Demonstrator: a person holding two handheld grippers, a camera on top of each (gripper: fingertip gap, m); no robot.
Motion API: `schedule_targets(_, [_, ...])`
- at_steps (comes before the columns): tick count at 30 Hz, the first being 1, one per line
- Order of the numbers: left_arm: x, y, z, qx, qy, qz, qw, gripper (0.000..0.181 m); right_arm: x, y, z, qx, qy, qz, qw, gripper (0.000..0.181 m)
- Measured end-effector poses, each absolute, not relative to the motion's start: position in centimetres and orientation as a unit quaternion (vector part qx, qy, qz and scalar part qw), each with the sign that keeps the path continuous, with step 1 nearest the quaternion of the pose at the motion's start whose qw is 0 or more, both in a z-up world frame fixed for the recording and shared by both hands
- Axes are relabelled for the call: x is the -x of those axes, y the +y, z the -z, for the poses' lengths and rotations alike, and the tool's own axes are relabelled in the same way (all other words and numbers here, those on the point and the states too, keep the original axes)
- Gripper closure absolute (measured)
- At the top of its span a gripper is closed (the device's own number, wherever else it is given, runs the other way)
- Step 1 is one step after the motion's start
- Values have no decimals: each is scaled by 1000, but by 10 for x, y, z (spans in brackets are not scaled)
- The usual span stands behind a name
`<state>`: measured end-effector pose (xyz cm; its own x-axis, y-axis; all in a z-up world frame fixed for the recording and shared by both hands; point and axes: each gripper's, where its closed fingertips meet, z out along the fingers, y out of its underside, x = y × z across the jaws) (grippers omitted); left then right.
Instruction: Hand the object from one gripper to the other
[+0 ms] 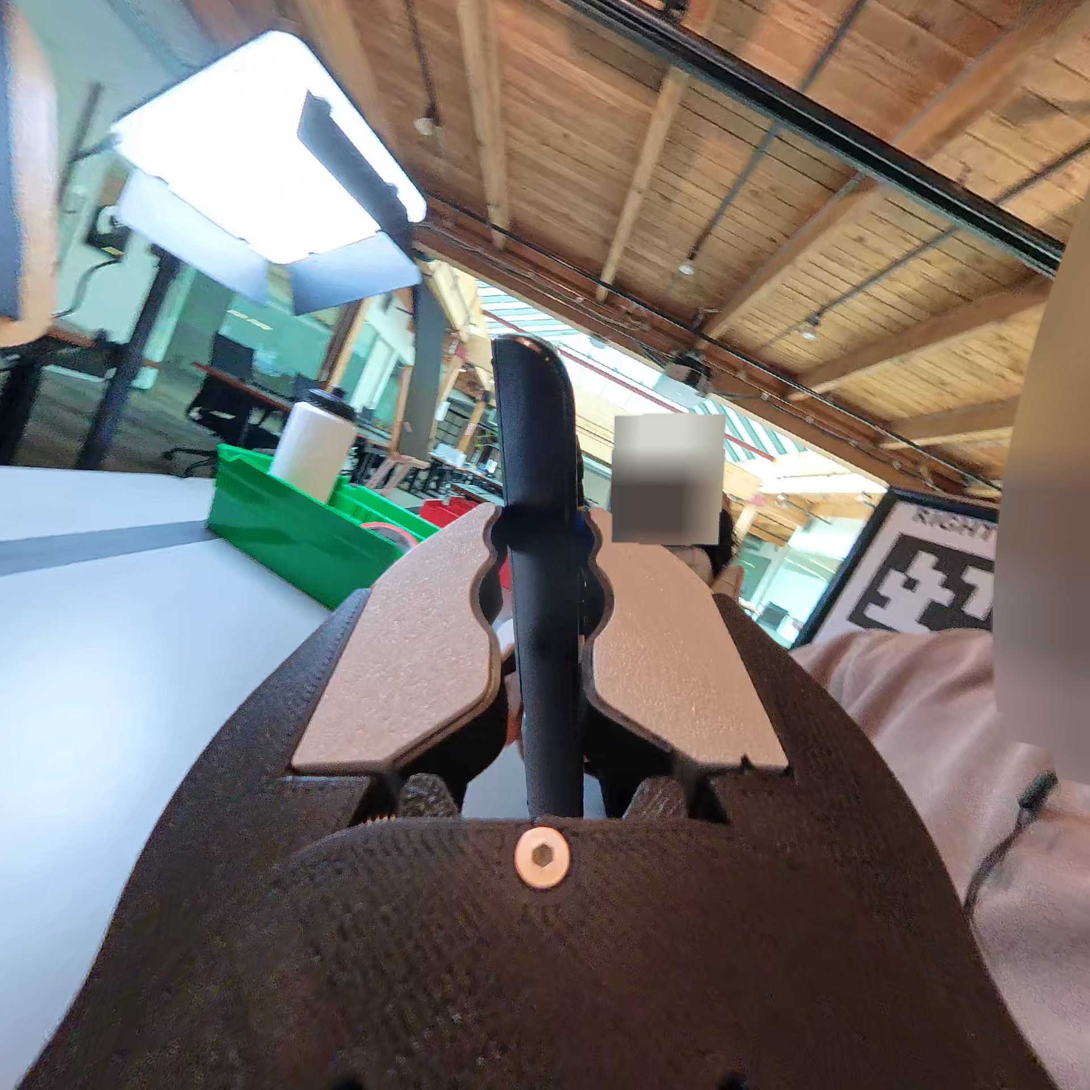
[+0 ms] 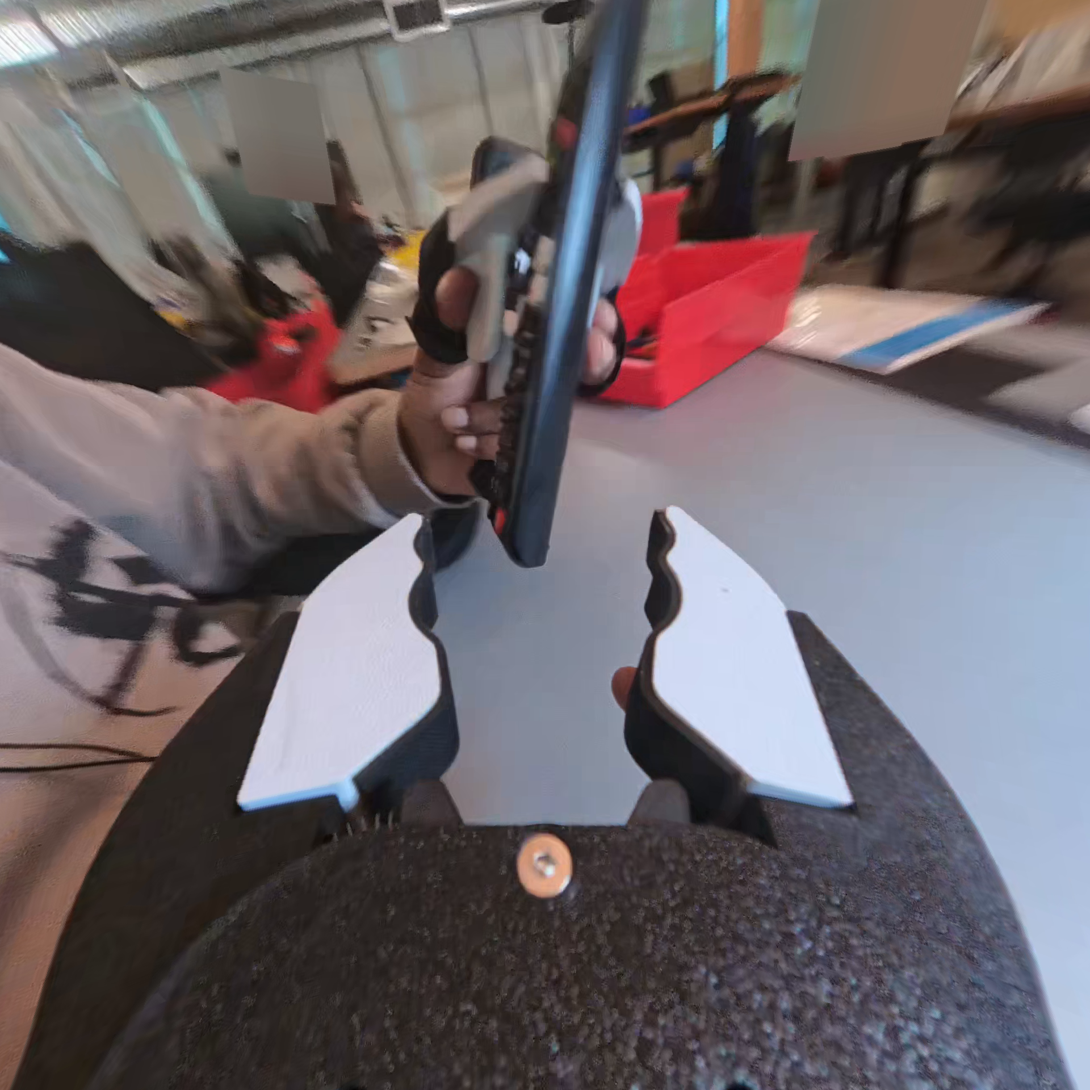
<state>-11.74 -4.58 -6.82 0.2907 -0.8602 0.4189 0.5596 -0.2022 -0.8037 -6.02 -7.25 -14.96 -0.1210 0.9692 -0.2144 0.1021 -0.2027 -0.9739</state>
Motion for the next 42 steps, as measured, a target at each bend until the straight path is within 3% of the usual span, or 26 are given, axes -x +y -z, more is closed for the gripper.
schedule_targets(4, [91, -66, 62, 483, 201, 583, 622, 157, 68, -105, 157, 534, -458, -681, 206, 111])
schedule_targets(5, [86, -69, 61, 477, 204, 584, 624, 157, 71, -111, 160, 533, -465, -678, 201, 126])
schedule_targets(6, [84, -71, 60, 474, 205, 582, 629, 157, 74, -110, 162, 534, -472, -664, 226, 145])
schedule_targets(8, [87, -68, 58, 474, 201, 561, 649, 157, 73, -99, 158, 528, -495, -624, 295, 156])
schedule_targets(11, [100, -63, 60, 496, 217, 532, 651, 157, 59, -73, 140, 519, -510, -584, 360, 157])
schedule_targets(14, [106, -53, 83, 562, 266, 505, 599, 155, 36, -50, 119, 500, -542, -522, 428, 158])
schedule_targets(18, [120, -32, 111, 639, 301, 396, 587, 134, 12, -35, 111, 476, -614, -394, 491, 159])
schedule_targets(21, [123, -30, 110, 647, 356, 260, 622, 123, 5, -36, 114, 461, -657, -329, 497, 159])
schedule_targets(24, [97, -42, 127, 655, 439, 184, 587, 119, 11, -49, 123, 445, -687, -311, 483, 159])
schedule_targets(26, [75, -48, 151, 654, 503, 124, 551, 121, 16, -61, 131, 433, -710, -293, 472, 159])
schedule_targets(29, [61, -47, 186, 609, 607, -58, 507, 151, 22, -73, 143, 411, -745, -228, 472, 158])
schedule_targets(31, [56, -44, 195, 596, 621, -115, 496, 154, 24, -80, 142, 397, -752, -211, 482, 158])
schedule_targets(36, [43, -51, 155, 628, 500, 155, 576, 156, 19, -71, 85, 389, -630, -328, 587, 141])
schedule_targets(39, [45, -63, 106, 587, 376, 384, 605, 157, 17, -57, 87, 446, -587, -423, 527, 123])
schedule_targets(42, [53, -66, 79, 537, 295, 480, 628, 156, 32, -61, 118, 489, -582, -480, 439, 112])
